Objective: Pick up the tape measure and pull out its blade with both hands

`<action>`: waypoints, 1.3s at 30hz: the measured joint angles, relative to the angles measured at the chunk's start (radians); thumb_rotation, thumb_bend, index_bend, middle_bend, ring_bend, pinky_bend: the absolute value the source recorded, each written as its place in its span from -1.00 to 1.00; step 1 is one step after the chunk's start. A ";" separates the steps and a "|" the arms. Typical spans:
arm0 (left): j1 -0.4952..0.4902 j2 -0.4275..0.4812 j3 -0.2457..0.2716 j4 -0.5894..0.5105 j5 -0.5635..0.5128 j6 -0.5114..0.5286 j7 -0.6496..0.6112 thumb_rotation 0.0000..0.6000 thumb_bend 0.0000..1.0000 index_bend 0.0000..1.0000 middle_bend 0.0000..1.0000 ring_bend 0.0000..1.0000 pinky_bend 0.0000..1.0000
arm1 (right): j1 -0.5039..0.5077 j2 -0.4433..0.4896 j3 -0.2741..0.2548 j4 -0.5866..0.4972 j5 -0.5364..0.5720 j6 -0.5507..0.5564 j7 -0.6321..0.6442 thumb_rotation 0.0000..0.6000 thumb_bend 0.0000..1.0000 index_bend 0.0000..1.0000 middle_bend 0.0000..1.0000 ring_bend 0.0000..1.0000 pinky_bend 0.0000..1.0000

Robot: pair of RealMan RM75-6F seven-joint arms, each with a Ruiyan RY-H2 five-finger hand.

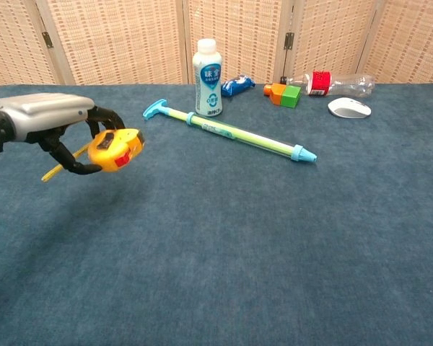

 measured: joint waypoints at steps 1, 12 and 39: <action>-0.001 0.011 -0.004 -0.015 0.000 0.002 0.001 1.00 -0.28 -0.07 -0.09 -0.28 -0.83 | 0.022 0.003 0.004 -0.010 -0.001 -0.026 0.010 1.00 -0.23 -0.68 -0.81 -0.86 -1.00; -0.036 0.087 -0.055 -0.179 -0.034 0.018 0.034 1.00 -0.24 -0.07 -0.08 -0.27 -0.89 | 0.273 -0.043 0.100 -0.090 0.101 -0.294 0.065 1.00 -0.26 -0.56 -0.79 -0.85 -1.00; -0.126 -0.042 -0.066 -0.262 -0.066 0.114 0.174 1.00 -0.24 -0.07 -0.07 -0.26 -0.90 | 0.534 -0.249 0.204 -0.012 0.458 -0.498 0.069 1.00 -0.26 -0.34 -0.78 -0.84 -1.00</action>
